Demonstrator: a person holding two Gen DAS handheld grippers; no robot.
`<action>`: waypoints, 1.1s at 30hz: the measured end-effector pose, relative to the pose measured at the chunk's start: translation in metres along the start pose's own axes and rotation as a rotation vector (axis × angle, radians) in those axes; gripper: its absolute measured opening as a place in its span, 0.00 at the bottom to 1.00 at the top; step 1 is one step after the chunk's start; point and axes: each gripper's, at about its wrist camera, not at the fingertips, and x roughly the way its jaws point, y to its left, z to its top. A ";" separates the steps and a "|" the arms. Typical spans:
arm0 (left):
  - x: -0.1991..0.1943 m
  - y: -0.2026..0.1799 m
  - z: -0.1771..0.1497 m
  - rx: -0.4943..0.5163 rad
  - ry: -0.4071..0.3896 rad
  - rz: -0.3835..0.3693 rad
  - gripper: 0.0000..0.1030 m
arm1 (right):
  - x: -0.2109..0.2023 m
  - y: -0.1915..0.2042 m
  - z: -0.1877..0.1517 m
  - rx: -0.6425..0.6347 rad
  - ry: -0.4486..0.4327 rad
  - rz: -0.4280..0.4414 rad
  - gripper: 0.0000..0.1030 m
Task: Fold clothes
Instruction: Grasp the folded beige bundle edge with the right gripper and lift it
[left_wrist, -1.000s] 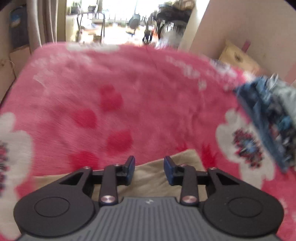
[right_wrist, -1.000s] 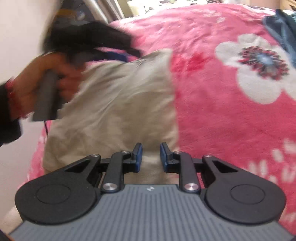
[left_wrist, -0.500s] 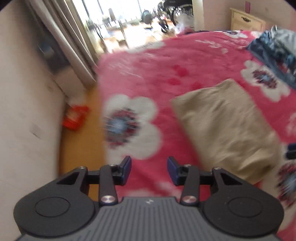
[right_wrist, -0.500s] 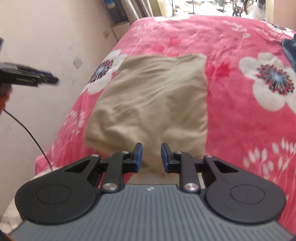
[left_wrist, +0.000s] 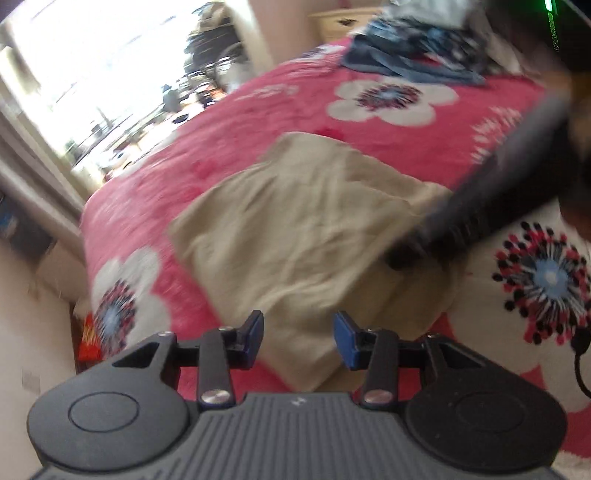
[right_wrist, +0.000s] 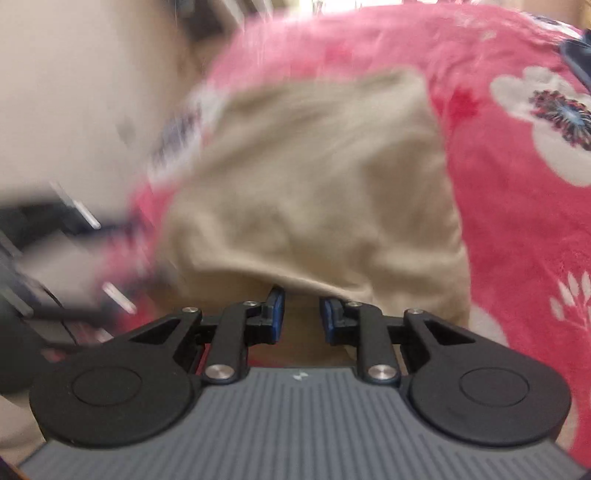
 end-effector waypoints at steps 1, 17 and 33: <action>0.003 -0.007 0.001 0.036 -0.007 0.000 0.43 | -0.006 -0.002 0.000 0.018 -0.031 0.015 0.19; 0.024 -0.036 0.005 0.204 0.016 0.013 0.31 | -0.007 -0.035 0.002 0.222 -0.109 0.158 0.19; 0.007 0.011 0.016 -0.057 -0.056 -0.095 0.10 | 0.015 -0.066 -0.086 0.836 0.068 0.297 0.22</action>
